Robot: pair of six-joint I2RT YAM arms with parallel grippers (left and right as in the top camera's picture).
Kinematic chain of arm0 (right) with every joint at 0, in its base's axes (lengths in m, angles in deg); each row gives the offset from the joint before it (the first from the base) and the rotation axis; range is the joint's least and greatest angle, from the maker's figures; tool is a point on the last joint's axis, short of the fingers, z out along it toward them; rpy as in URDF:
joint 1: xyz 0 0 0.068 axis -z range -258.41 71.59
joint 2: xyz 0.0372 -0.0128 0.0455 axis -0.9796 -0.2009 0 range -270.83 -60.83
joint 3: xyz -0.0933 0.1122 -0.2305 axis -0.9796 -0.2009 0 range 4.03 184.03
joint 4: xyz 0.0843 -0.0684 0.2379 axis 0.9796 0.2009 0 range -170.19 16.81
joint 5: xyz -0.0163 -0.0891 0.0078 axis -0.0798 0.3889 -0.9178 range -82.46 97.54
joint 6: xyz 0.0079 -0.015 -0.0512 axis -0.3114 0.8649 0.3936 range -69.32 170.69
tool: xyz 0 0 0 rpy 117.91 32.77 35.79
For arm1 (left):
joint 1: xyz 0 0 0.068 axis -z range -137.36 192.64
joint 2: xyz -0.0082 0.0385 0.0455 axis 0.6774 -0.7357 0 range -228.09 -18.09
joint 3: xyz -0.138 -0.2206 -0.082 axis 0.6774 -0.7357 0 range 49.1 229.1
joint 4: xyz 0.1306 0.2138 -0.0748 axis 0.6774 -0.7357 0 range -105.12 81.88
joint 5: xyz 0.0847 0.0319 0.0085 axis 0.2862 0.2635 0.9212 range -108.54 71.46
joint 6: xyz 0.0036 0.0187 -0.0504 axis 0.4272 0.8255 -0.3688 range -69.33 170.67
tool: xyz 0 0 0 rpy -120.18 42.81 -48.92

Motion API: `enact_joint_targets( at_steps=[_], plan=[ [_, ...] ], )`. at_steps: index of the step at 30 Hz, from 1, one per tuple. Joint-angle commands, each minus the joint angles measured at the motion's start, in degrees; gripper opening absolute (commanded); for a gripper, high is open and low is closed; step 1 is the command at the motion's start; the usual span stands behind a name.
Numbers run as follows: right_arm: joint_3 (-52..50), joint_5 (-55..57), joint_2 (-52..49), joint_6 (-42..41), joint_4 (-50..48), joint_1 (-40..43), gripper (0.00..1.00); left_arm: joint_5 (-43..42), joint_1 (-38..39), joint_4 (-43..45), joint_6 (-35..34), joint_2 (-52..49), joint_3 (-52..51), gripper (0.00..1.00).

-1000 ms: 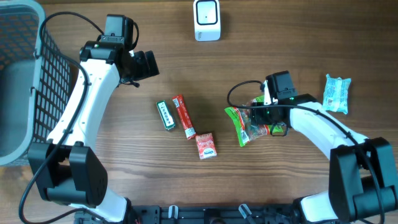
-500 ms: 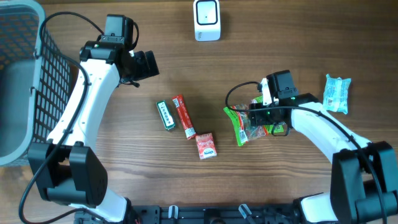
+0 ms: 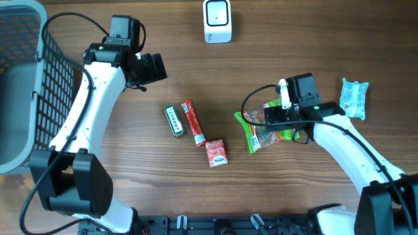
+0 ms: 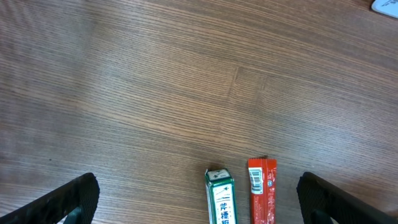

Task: Scan the item barcode
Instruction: 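Lift the green snack bag and carry it up toward the scanner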

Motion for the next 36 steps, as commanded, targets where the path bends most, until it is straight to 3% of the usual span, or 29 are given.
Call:
enact_joint_targets(
  at_steps=[1,5,11,13,14,17,18,19,20,26,31,36],
  plan=[
    [-2.6,-1.4,-2.1,0.4,-1.6,0.0,0.99,0.7,-0.1,0.1,0.3,-0.3,-0.3,1.0],
    [-2.6,-9.3,-6.6,1.3,-2.6,0.0,0.99,0.7,-0.1,0.1,0.3,-0.3,-0.3,1.0],
    [-2.6,-9.9,-11.4,1.1,-2.8,0.0,1.0,0.7,-0.1,0.1,0.3,-0.3,-0.3,1.0],
    [-2.6,-9.9,-11.8,-0.4,-2.6,0.0,0.95,0.7,-0.1,0.1,0.3,-0.3,-0.3,1.0],
    [-2.6,-9.9,-12.0,-0.3,-2.6,0.0,0.77,0.7,-0.1,0.1,0.3,-0.3,-0.3,1.0],
    [-2.5,-10.1,-11.8,-0.2,-2.5,0.0,0.58,0.7,-0.1,0.1,0.3,-0.3,-0.3,1.0],
    [-2.0,-10.4,-11.5,0.0,-2.1,0.0,0.38,0.7,-0.1,0.1,0.3,-0.3,-0.3,1.0],
    [-1.1,-10.8,-10.6,-0.1,-1.3,0.3,0.07,0.7,-0.1,0.1,0.3,-0.3,-0.3,1.0],
    [-0.4,-11.3,-9.8,0.0,-0.8,0.6,0.04,0.7,-0.1,0.1,0.3,-0.3,-0.3,1.0],
    [1.4,-26.3,0.7,7.6,1.3,4.2,0.04,0.7,-0.1,0.1,0.3,-0.3,-0.3,1.0],
    [1.4,-35.0,7.5,7.3,1.9,4.4,0.04,0.7,-0.1,0.1,0.3,-0.3,-0.3,1.0],
    [1.8,-37.3,11.1,6.3,-3.6,4.4,0.04,0.7,-0.1,0.1,0.3,-0.3,-0.3,1.0]
  ],
)
